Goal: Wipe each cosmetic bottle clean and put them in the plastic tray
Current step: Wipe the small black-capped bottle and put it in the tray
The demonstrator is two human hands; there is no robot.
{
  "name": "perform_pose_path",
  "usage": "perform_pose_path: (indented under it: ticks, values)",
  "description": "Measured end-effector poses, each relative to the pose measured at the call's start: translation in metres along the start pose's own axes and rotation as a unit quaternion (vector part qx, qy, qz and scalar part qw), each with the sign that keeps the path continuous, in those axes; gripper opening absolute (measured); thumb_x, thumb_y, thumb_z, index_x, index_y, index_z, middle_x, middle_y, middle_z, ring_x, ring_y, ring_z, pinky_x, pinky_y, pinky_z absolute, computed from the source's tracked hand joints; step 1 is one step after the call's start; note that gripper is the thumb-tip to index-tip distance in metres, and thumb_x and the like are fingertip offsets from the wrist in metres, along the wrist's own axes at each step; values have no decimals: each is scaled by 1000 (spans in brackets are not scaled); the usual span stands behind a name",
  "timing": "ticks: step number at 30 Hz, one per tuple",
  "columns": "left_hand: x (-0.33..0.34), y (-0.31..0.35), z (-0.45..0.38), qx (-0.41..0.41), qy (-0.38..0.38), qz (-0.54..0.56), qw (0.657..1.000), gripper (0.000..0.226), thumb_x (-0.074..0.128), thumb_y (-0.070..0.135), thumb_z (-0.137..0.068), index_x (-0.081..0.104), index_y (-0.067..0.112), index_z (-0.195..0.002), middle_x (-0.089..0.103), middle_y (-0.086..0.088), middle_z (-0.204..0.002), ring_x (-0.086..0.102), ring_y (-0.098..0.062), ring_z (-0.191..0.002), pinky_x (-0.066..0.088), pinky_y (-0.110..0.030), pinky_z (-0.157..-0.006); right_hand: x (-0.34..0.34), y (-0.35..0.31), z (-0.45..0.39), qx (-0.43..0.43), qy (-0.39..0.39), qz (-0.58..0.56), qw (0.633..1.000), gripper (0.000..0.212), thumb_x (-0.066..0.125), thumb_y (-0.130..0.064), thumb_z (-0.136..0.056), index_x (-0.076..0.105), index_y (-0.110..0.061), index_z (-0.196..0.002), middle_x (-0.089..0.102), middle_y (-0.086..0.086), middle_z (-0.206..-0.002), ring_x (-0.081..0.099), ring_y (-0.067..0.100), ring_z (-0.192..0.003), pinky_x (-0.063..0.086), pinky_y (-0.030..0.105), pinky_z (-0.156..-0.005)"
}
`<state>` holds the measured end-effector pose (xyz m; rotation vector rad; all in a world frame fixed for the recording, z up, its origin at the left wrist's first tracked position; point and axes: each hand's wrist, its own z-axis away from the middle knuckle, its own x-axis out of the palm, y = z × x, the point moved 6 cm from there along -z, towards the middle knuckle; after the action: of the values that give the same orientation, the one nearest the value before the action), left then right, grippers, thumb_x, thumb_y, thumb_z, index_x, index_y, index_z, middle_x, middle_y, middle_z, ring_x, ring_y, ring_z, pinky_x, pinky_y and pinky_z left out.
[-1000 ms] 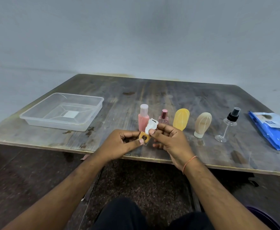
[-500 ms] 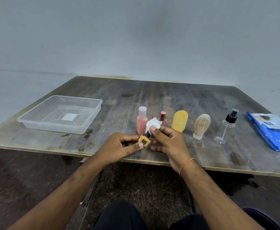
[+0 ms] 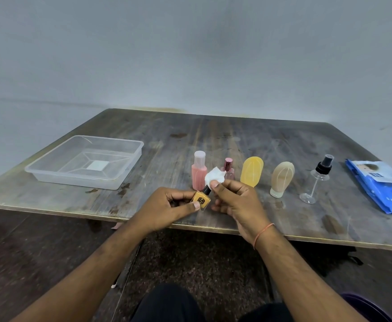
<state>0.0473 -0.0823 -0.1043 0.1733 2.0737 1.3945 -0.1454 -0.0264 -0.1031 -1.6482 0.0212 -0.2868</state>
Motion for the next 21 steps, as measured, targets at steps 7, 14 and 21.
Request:
perform_pose_path:
  ticks: [7, 14, 21]
  values:
    - [3, 1, 1, 0, 37, 21, 999, 30, 83, 15, -96, 82, 22, -125, 83, 17, -92, 67, 0, -70, 50, -12, -70, 4, -1, 3, -4, -22, 40, 999, 15, 84, -21, -90, 86, -15, -103, 78, 11, -89, 62, 16, -69, 58, 43, -78]
    - [0, 6, -2, -16, 7, 56, 998, 33, 77, 34, -95, 82, 20, -124, 82, 13, -116, 76, -4, -114, 57, -19, -101, 5, -3, 6, -22, 2, 43, 999, 10, 81, -18, -94, 83, -12, -100, 77, 13, -83, 64, 19, -64, 57, 50, -77]
    - [-2, 1, -6, -93, -71, 113, 987, 45, 61, 53, -105, 82, 17, -123, 83, 3, -113, 72, -10, -106, 52, -23, -101, 6, -6, 8, -15, -24, -9, 1000, 12, 76, -18, -97, 82, -14, -106, 79, 15, -94, 65, 21, -70, 64, 41, -69]
